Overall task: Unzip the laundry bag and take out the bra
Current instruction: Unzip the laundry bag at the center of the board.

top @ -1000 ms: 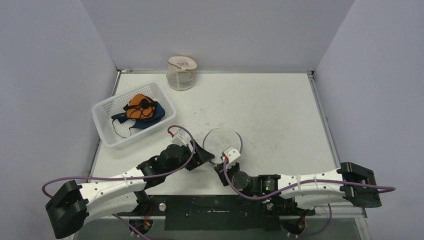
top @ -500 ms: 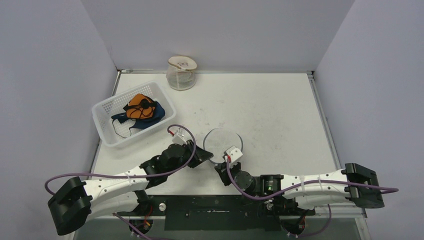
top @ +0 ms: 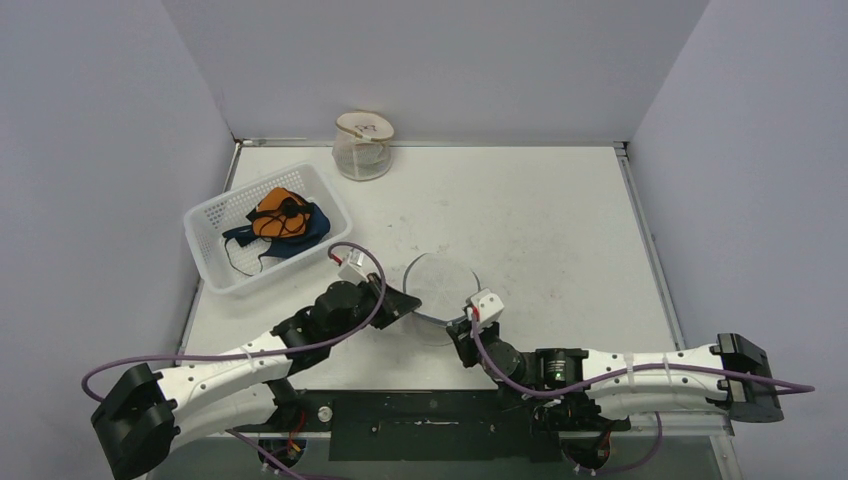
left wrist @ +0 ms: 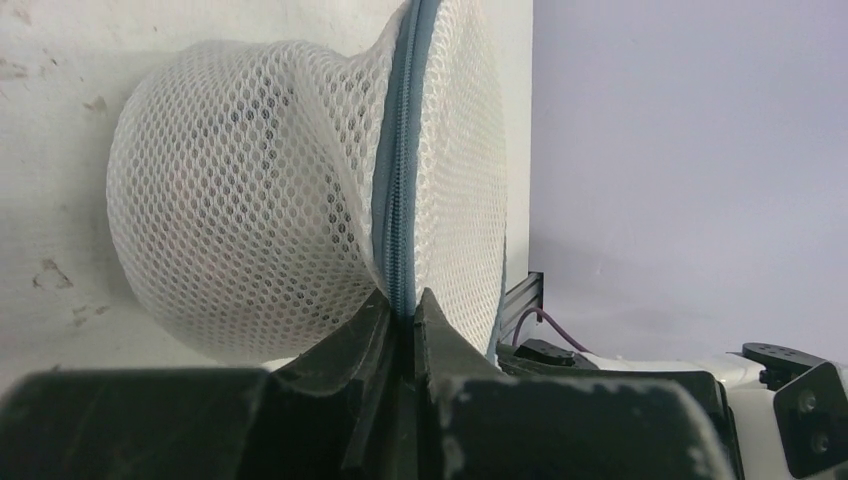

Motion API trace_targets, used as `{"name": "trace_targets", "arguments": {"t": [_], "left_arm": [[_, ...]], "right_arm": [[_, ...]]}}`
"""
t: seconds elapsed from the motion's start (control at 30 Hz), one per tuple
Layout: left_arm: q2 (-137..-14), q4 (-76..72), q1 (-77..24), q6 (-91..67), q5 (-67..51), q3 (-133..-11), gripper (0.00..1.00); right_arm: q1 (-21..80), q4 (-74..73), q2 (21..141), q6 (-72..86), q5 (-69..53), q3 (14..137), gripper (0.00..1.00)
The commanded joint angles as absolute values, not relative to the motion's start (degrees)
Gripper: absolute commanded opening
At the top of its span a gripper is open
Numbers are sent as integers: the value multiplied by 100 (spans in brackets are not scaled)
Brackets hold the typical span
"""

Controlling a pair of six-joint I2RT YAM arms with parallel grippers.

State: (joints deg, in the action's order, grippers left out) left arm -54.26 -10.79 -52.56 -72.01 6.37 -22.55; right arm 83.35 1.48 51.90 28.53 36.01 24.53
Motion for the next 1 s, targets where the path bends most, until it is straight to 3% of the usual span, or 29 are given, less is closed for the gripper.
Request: {"name": "trace_targets", "arguments": {"t": [0.0,0.2,0.47,0.53,0.63,0.73,0.87,0.93,0.97], "left_arm": [[-5339,-1081,-4748,-6753,78,-2667,0],[-6001,-1059,-4203,-6069,-1159,-3328,0],[-6793,-1488,-4108,-6016,-1509,-3346,0],[-6684,-1443,-4113,-6039,-1485,-3287,14],[-6360,-1109,-4113,-6007,-1364,-3237,49],[-5886,-535,-4121,-5994,-1167,-3185,76],[-5096,171,-4287,-6244,-963,-2919,93],[-4685,581,-4489,-6399,-678,-2839,98],[-4525,693,-4645,-6492,-508,-2813,97]], "right_arm": [[8372,-383,4752,3111,4179,2531,5],[8376,-453,4581,3109,4201,2461,5],[8310,35,4744,3156,4155,2144,5],[8314,164,4795,3158,4113,2157,5],[8314,266,4886,3133,4058,2186,5],[8314,337,4982,3126,4013,2256,5],[8323,369,5086,3066,3947,2360,5],[8323,430,5141,3020,3891,2380,5],[8323,501,5179,3003,3842,2388,5]]}}
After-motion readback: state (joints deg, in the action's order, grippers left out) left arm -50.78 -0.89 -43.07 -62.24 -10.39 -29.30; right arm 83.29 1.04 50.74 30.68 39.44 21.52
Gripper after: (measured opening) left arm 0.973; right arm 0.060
